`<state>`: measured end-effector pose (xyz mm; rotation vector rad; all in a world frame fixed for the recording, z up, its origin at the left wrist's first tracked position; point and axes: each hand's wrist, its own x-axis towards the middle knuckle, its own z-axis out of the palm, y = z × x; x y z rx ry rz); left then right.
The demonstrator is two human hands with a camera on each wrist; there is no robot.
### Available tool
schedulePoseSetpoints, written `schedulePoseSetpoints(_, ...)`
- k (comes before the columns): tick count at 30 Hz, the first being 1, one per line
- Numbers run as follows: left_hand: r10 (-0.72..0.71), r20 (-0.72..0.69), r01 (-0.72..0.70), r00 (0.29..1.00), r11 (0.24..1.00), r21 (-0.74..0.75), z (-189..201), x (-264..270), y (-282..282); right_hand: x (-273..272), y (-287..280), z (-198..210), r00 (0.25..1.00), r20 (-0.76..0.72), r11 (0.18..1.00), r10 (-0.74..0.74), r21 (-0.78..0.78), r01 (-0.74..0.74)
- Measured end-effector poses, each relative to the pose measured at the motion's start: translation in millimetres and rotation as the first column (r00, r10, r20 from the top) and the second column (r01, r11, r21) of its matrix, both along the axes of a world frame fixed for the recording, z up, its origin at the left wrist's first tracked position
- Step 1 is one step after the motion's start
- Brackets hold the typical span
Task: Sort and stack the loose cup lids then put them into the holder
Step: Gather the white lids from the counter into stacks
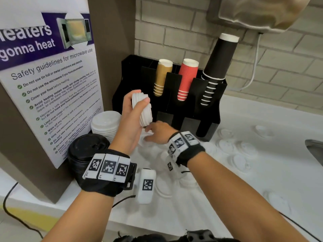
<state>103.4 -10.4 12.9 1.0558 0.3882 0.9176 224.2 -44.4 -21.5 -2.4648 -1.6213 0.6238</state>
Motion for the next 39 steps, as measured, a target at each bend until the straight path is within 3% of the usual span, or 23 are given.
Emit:
schedulePoseSetpoints(2,-0.007,-0.006,0.007,1.0,1.0,0.001,2,-1,0,-10,11,-10,0.971,0.212,0.977,0.114,-0.2,-0.071)
schedulePoseSetpoints(5,-0.006,-0.009,0.006,1.0,1.0,0.013,2,-4,1,-20,22,-20,0.886,0.369,0.906,0.283,-0.407,-0.12)
schedulePoseSetpoints(7,-0.007,-0.023,0.008,1.0,1.0,0.023,1,-5,2,-22,25,-22,0.846,0.411,0.885,0.341,-0.444,-0.141)
schedulePoseSetpoints(10,-0.007,-0.034,0.009,0.999,0.999,0.041,1,-6,4,-23,21,-9,0.832,0.445,0.924,0.331,-0.33,-0.191)
schedulePoseSetpoints(12,0.001,-0.03,0.0,1.0,0.998,0.057,1,-8,6,-19,11,14,0.898,0.364,0.966,0.247,-0.162,-0.2)
schedulePoseSetpoints(14,0.026,-0.05,-0.021,0.998,0.995,0.093,1,-9,8,-11,-7,38,0.963,0.188,0.979,0.193,0.032,-0.202)
schedulePoseSetpoints(17,0.058,-0.115,-0.037,0.992,0.983,0.179,-2,-8,11,1,-41,61,0.974,-0.109,0.957,0.199,0.234,-0.169)
schedulePoseSetpoints(20,0.04,-0.202,0.013,0.979,0.967,0.253,-7,-5,12,5,-69,68,0.918,-0.334,0.934,0.213,0.345,-0.091)
schedulePoseSetpoints(22,-0.02,-0.26,0.092,0.965,0.959,0.269,-11,-3,9,6,-78,64,0.864,-0.475,0.908,0.166,0.416,0.054)
schedulePoseSetpoints(25,-0.16,-0.302,0.231,0.94,0.948,0.218,-14,-1,0,4,-82,55,0.694,-0.715,0.861,0.084,0.403,0.311)
schedulePoseSetpoints(27,-0.186,-0.297,0.249,0.936,0.95,0.189,-15,3,-7,0,-83,50,0.579,-0.812,0.826,0.077,0.376,0.419)
schedulePoseSetpoints(30,-0.097,-0.268,0.149,0.959,0.972,0.182,-19,11,-19,-6,-82,46,0.481,-0.872,0.751,0.091,0.377,0.542)
schedulePoseSetpoints(32,-0.029,-0.23,0.068,0.973,0.984,0.163,-21,14,-22,-8,-83,43,0.461,-0.879,0.734,0.121,0.392,0.555)
schedulePoseSetpoints(36,-0.012,-0.195,0.03,0.981,0.995,0.092,-23,17,-21,-5,-91,33,0.654,-0.743,0.767,0.14,0.499,0.404)
schedulePoseSetpoints(39,-0.045,-0.214,0.063,0.976,0.995,0.082,-21,16,-23,-5,-92,30,0.667,-0.728,0.742,0.159,0.534,0.406)
